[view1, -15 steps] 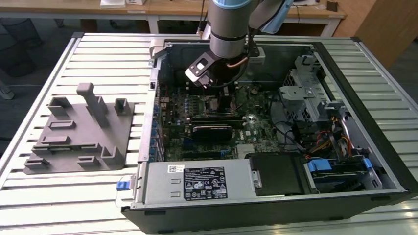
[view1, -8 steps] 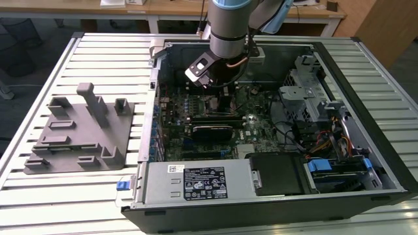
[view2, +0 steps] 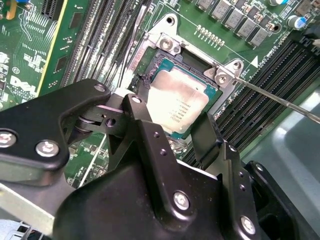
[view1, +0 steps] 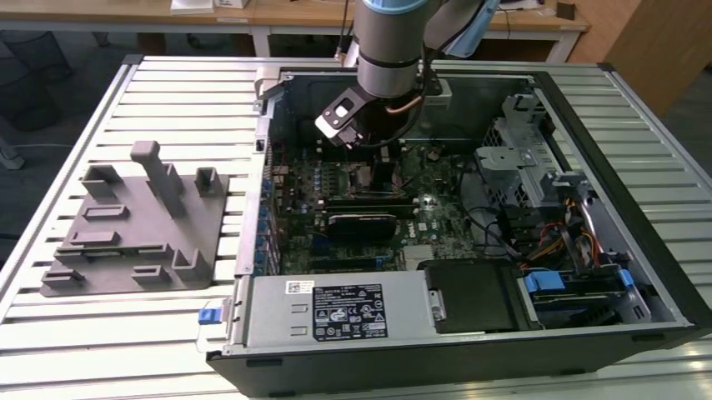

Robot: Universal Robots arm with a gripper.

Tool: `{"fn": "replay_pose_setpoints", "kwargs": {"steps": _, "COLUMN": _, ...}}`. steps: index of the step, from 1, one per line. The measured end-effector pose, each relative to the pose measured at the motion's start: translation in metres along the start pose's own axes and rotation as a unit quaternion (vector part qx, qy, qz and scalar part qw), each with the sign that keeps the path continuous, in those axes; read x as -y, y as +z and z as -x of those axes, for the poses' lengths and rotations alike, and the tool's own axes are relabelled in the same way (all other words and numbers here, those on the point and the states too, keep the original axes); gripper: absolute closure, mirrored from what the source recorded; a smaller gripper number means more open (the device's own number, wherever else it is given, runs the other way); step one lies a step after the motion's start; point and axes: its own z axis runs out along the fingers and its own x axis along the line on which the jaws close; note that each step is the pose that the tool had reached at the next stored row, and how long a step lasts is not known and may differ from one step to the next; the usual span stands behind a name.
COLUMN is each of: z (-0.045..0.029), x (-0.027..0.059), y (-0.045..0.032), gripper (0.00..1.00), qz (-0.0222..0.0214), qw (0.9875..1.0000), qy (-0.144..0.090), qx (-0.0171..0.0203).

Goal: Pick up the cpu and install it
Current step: 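Place the cpu into insertion slot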

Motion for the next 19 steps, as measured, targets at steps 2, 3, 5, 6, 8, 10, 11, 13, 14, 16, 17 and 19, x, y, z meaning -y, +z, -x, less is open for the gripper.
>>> {"fn": "replay_pose_setpoints", "kwargs": {"steps": 2, "z": 0.0002, "x": 0.0001, "y": 0.0001, "gripper": 0.4, "qz": 0.0, "qw": 1.0, "qy": 0.0, "qx": 0.0001}}
{"fn": "replay_pose_setpoints", "kwargs": {"steps": 3, "z": 0.0005, "x": 0.0001, "y": 0.0, "gripper": 0.4, "qz": 0.0, "qw": 1.0, "qy": 0.0, "qx": 0.0001}}
{"fn": "replay_pose_setpoints", "kwargs": {"steps": 5, "z": 0.001, "x": 0.0, "y": 0.0, "gripper": 0.41, "qz": -0.0001, "qw": 1.0, "qy": 0.0, "qx": 0.0003}}
{"fn": "replay_pose_setpoints", "kwargs": {"steps": 6, "z": 0.0011, "x": 0.0, "y": 0.0, "gripper": 0.47, "qz": -0.0001, "qw": 1.0, "qy": 0.0, "qx": 0.0004}}
{"fn": "replay_pose_setpoints", "kwargs": {"steps": 8, "z": 0.0012, "x": -0.0001, "y": 0.0, "gripper": 0.47, "qz": 0.0, "qw": 1.0, "qy": 0.0, "qx": 0.001}}
{"fn": "replay_pose_setpoints", "kwargs": {"steps": 10, "z": 0.0013, "x": -0.0001, "y": -0.0003, "gripper": 0.47, "qz": 0.0001, "qw": 1.0, "qy": 0.0, "qx": 0.0038}}
{"fn": "replay_pose_setpoints", "kwargs": {"steps": 11, "z": 0.0013, "x": -0.0001, "y": -0.0004, "gripper": 0.47, "qz": 0.0001, "qw": 1.0, "qy": 0.0, "qx": 0.0054}}
{"fn": "replay_pose_setpoints", "kwargs": {"steps": 13, "z": 0.0012, "x": -0.0001, "y": -0.0004, "gripper": 0.47, "qz": 0.0001, "qw": 0.9999, "qy": 0.0, "qx": 0.0116}}
{"fn": "replay_pose_setpoints", "kwargs": {"steps": 14, "z": 0.0013, "x": -0.0001, "y": -0.0004, "gripper": 0.47, "qz": -0.0001, "qw": 0.9999, "qy": 0.001, "qx": 0.012}}
{"fn": "replay_pose_setpoints", "kwargs": {"steps": 16, "z": 0.0012, "x": -0.0001, "y": 0.0, "gripper": 0.47, "qz": -0.0001, "qw": 0.9999, "qy": 0.002, "qx": 0.0119}}
{"fn": "replay_pose_setpoints", "kwargs": {"steps": 17, "z": 0.0012, "x": -0.0002, "y": 0.0002, "gripper": 0.47, "qz": -0.0002, "qw": 0.9999, "qy": 0.002, "qx": 0.0113}}
{"fn": "replay_pose_setpoints", "kwargs": {"steps": 19, "z": 0.0012, "x": -0.0005, "y": 0.0007, "gripper": 0.47, "qz": -0.0002, "qw": 0.9999, "qy": 0.004, "qx": 0.0107}}
